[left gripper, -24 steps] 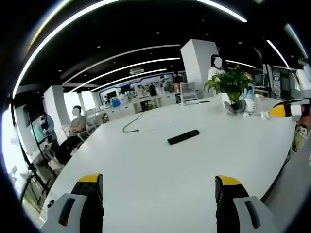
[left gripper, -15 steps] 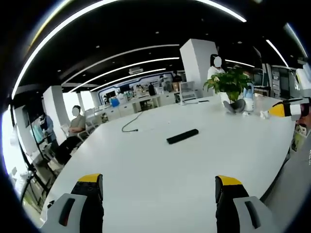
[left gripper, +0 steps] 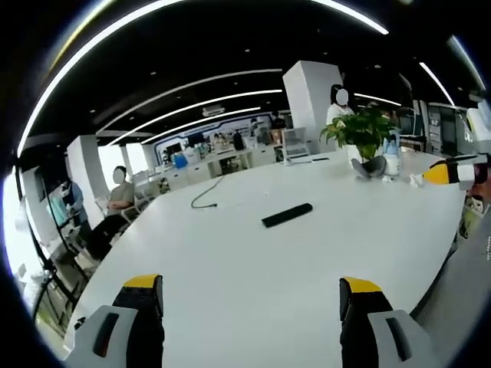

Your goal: Press the specified remote control buttons in sequence, fully releasing each button before pressing the next.

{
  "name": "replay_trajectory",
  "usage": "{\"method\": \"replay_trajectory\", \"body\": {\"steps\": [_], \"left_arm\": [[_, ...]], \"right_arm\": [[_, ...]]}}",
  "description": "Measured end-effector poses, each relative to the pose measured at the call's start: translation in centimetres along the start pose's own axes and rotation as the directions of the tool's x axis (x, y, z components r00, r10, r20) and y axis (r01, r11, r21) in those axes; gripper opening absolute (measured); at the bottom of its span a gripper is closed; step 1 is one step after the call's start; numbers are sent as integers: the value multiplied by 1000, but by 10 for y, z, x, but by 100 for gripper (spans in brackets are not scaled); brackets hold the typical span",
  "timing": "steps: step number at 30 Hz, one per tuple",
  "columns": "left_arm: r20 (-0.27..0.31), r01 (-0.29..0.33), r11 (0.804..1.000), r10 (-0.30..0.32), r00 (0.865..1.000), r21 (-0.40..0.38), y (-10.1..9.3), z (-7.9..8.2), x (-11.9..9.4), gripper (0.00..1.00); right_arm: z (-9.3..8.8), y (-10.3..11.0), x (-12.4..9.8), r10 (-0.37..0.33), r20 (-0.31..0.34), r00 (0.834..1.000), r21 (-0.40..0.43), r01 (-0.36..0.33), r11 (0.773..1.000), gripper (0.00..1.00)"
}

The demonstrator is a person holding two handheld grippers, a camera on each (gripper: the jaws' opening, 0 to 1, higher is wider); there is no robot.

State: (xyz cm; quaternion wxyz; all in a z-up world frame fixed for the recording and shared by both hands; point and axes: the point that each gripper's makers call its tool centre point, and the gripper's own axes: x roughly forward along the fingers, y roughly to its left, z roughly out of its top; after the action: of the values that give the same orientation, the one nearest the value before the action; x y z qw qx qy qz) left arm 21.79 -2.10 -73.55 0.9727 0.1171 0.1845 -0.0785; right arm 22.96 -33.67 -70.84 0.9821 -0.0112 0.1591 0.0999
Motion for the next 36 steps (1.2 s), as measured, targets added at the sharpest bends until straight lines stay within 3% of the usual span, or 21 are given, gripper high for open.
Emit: {"method": "replay_trajectory", "body": {"steps": [22,36], "left_arm": [[37,-22,998,24,999,-67,13,15,-3,97],[38,3,1000,-3,999,-17,19,35,12,97]], "right_arm": [[0,2,0,17,-2,1000,8,-17,1000,54],[-2,3,1,20,-13,1000,4,-20,1000,51]]}}
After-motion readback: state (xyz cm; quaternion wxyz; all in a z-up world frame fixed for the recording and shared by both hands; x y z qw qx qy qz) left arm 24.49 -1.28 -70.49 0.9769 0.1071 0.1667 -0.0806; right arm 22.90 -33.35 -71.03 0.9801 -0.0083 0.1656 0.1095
